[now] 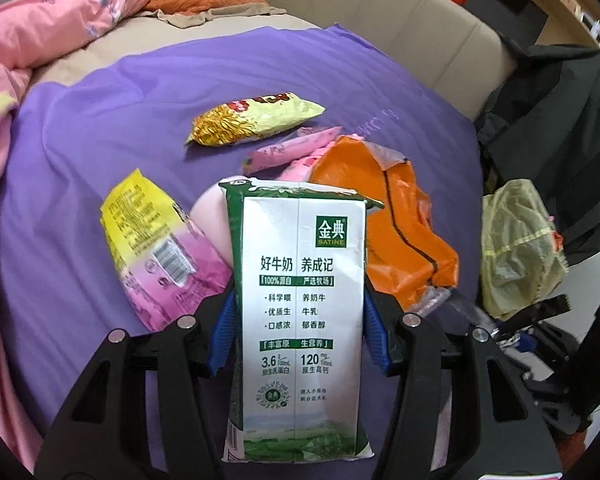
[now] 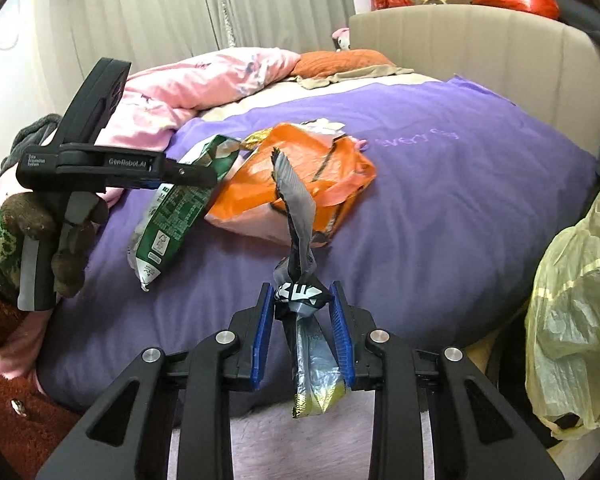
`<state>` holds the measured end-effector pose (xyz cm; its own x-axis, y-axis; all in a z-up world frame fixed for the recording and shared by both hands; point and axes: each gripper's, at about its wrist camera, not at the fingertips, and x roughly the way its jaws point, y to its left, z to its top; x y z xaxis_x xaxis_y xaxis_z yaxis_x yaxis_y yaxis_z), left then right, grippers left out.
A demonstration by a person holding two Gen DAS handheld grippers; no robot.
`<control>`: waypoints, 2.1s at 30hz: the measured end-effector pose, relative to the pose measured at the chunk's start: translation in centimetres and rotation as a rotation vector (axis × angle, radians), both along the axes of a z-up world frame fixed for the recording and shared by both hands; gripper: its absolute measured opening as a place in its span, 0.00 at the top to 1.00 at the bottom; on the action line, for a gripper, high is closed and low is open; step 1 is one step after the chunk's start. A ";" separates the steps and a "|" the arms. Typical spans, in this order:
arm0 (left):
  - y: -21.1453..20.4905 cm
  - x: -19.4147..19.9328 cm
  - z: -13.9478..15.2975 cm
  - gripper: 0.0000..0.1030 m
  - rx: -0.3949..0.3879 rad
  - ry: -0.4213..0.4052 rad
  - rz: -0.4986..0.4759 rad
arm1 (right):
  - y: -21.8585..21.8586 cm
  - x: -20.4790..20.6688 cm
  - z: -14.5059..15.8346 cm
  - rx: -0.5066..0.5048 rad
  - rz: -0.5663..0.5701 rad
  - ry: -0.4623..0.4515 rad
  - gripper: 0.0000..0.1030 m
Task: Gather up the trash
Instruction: 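Lift the milk carton with the left tool while the right tool lifts the black wrapper, then carry the carton and black wrapper to the yellow bag and release both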
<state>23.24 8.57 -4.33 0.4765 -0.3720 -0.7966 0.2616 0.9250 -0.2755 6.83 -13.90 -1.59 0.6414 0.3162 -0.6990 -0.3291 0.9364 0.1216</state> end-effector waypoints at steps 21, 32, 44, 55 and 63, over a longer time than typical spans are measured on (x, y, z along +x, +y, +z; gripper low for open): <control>-24.4 0.6 16.7 0.51 -0.317 -0.444 -0.298 | -21.6 -3.3 13.9 -0.192 -0.402 -0.348 0.73; -41.8 1.5 12.1 0.51 -0.524 -0.386 -0.452 | -33.1 -6.0 13.3 -0.195 -0.653 -0.318 0.73; -44.0 0.8 3.8 0.51 -0.271 -0.230 -0.540 | -34.6 -5.1 9.7 -0.107 -0.611 -0.258 0.73; -41.6 1.2 2.0 0.51 -0.186 -0.146 -0.571 | -32.9 -2.3 7.3 -0.074 -0.528 -0.182 0.73; -41.3 2.0 2.5 0.51 -0.208 -0.097 -0.591 | -32.3 -1.9 7.2 -0.092 -0.525 -0.167 0.73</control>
<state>25.22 -32.71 -1.78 0.2098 -0.7370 -0.6425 0.7447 0.5462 -0.3834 4.98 -46.16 5.60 0.8009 -0.1332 -0.5838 0.1765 0.9841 0.0176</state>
